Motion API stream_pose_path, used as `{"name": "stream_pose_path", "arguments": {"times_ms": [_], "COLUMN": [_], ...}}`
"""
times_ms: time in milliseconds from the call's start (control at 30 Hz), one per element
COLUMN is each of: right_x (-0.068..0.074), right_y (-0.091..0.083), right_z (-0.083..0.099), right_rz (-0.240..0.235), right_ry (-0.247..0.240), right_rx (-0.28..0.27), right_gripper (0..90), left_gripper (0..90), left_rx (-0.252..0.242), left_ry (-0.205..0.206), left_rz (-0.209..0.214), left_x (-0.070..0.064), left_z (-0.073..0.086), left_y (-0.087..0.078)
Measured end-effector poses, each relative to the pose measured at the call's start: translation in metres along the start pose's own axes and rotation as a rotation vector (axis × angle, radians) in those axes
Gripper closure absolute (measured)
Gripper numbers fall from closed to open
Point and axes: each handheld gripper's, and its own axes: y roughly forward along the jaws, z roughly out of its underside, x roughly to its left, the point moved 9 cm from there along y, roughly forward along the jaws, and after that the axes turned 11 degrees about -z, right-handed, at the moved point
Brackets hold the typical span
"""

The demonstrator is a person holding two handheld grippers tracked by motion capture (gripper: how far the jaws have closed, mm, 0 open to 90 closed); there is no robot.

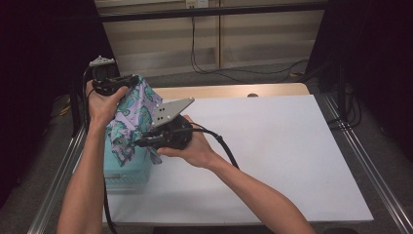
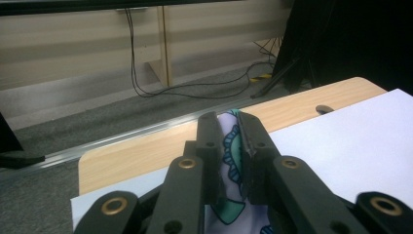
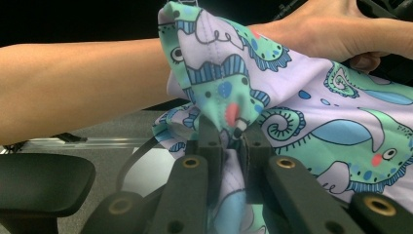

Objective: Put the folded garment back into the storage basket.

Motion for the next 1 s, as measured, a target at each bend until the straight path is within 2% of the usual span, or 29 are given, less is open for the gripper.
{"name": "stream_pose_path", "arguments": {"times_ms": [200, 300, 333, 433, 500, 600, 633, 667, 700, 733, 767, 800, 833, 933, 967, 1000], "right_x": [-0.004, -0.004, -0.005, -0.005, -0.006, -0.007, -0.008, -0.009, -0.012, -0.012, -0.015, -0.015, -0.018, -0.02, -0.02, -0.02], "right_y": [0.006, 0.013, 0.015, 0.021, 0.027, 0.031, 0.032, 0.035, 0.038, 0.038, 0.041, 0.041, 0.043, 0.046, 0.049, 0.049], "right_z": [-0.005, -0.008, -0.009, -0.01, -0.011, -0.011, -0.011, -0.011, -0.01, -0.01, -0.009, -0.009, -0.007, -0.005, -0.003, -0.003], "right_rz": [0.004, -0.008, -0.012, -0.017, -0.024, -0.028, -0.025, -0.027, -0.028, -0.028, -0.026, -0.026, -0.03, -0.031, -0.039, -0.039], "right_ry": [0.005, 0.003, 0.004, 0.0, -0.001, 0.0, 0.003, 0.003, 0.008, 0.008, 0.014, 0.014, 0.015, 0.022, 0.028, 0.028], "right_rx": [0.002, 0.005, 0.003, 0.012, 0.016, 0.018, 0.022, 0.024, 0.025, 0.025, 0.028, 0.028, 0.028, 0.034, 0.037, 0.037], "right_gripper": [83.5, 83.5, 83.5, 83.5, 83.5, 83.5, 83.5, 83.5, 83.5, 83.5, 83.5, 83.5, 83.5, 83.5, 83.5, 83.5], "left_gripper": [80.7, 80.7, 80.7, 80.7, 80.8, 80.7, 80.7, 80.8, 80.8, 80.8, 80.8, 80.8, 80.8, 80.8, 80.7, 80.7], "left_rx": [-0.011, -0.006, 0.008, 0.01, 0.012, -0.003, 0.009, 0.008, 0.02, 0.012, 0.012, 0.019, 0.014, 0.02, 0.038, 0.038], "left_ry": [-0.009, -0.003, 0.01, 0.03, 0.021, 0.023, 0.032, 0.024, 0.042, 0.023, 0.017, 0.031, 0.014, 0.011, 0.03, 0.03], "left_rz": [-0.017, -0.025, -0.031, -0.044, -0.055, -0.048, -0.051, -0.057, -0.062, -0.059, -0.058, -0.062, -0.059, -0.055, -0.056, -0.056], "left_x": [0.011, 0.016, 0.018, 0.024, 0.029, 0.033, 0.037, 0.039, 0.042, 0.043, 0.045, 0.047, 0.047, 0.05, 0.052, 0.052], "left_z": [-0.002, -0.001, 0.001, 0.002, 0.003, 0.004, 0.005, 0.006, 0.007, 0.007, 0.008, 0.01, 0.01, 0.014, 0.019, 0.019], "left_y": [-0.002, -0.004, -0.005, -0.006, -0.008, -0.007, -0.007, -0.005, -0.005, -0.004, -0.002, -0.002, 0.0, 0.004, 0.005, 0.005]}}
